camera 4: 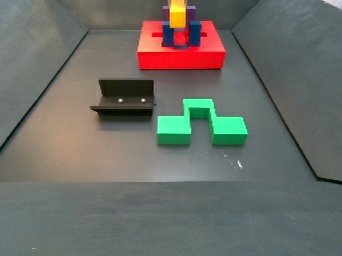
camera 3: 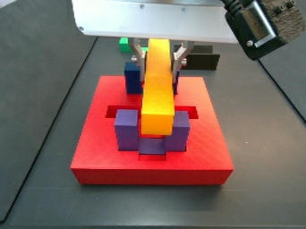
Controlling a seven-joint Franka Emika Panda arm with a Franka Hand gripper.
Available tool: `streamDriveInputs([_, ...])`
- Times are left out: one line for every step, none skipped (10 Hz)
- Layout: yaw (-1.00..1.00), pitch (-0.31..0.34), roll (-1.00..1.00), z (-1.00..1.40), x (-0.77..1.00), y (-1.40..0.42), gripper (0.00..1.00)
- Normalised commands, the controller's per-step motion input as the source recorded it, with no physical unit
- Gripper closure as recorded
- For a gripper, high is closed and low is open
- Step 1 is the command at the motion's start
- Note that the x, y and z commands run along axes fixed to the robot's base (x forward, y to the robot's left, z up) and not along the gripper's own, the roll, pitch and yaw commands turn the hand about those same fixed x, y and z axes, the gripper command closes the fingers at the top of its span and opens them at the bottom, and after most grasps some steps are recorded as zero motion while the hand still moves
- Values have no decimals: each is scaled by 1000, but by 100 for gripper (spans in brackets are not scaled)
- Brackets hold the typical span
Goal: Pick up the yellow object. Move up. Move to above the board. Insert the yellow object.
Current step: Insert the yellow object.
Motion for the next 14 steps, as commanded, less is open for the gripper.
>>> streamDriveInputs([-86, 0, 0, 0, -114, 0, 100])
streamDriveInputs([-114, 0, -13, 69, -54, 0, 100])
streamDriveInputs([-123, 0, 0, 163, 0, 0, 100])
streamDriveInputs([-131, 0, 0, 94, 0, 0, 100])
streamDriveInputs([-9, 0, 40, 0, -6, 0, 100])
streamDriveInputs([0, 0, 16, -37, -69, 0, 100])
streamDriveInputs([0, -21, 54, -163, -137, 0, 100])
streamDriveInputs([57, -31, 101, -231, -131, 0, 100])
streamDriveInputs([77, -20, 76, -137, -97, 0, 100])
streamDriveInputs([46, 0, 0, -60, -17, 0, 100])
streamDriveInputs([77, 0, 0, -49, 0, 0, 100])
streamDriveInputs([254, 0, 101, -86, 20, 0, 100])
streamDriveInputs([243, 0, 73, -83, 71, 0, 100])
streamDriveInputs([220, 0, 109, -43, 120, 0, 100])
